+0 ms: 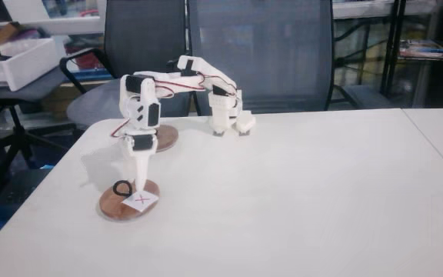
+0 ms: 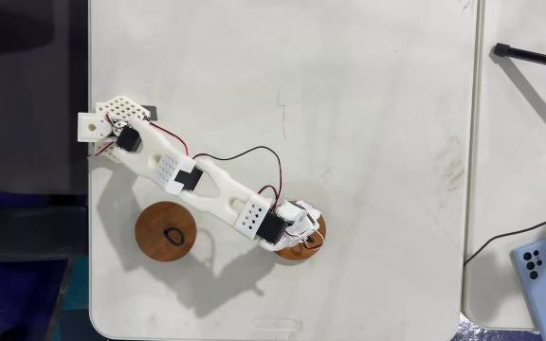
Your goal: Pick the lid with the red cross and place it on the side.
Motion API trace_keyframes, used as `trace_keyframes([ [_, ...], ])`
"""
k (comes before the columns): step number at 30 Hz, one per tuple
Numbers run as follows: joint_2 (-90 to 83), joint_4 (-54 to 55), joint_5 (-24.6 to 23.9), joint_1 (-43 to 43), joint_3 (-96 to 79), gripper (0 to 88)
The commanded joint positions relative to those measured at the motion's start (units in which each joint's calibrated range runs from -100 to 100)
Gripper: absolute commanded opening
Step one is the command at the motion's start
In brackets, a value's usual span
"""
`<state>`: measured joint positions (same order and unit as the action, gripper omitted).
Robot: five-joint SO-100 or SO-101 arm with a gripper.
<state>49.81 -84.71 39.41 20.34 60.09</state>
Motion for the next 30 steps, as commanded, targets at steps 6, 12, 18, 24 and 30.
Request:
trace_keyframes([
  [6, -0.3, 1.0, 0.3, 0.5, 1.9, 18.4],
  [12, -0.1, 1.0, 0.3, 0.6, 1.1, 18.4],
  [18, 2.8, 1.0, 0.3, 3.0, 1.8, 18.4],
  [24, 2.9, 1.0, 1.1, 3.4, 1.9, 18.4],
  [30, 2.8, 1.0, 1.5, 3.2, 1.9, 18.4],
])
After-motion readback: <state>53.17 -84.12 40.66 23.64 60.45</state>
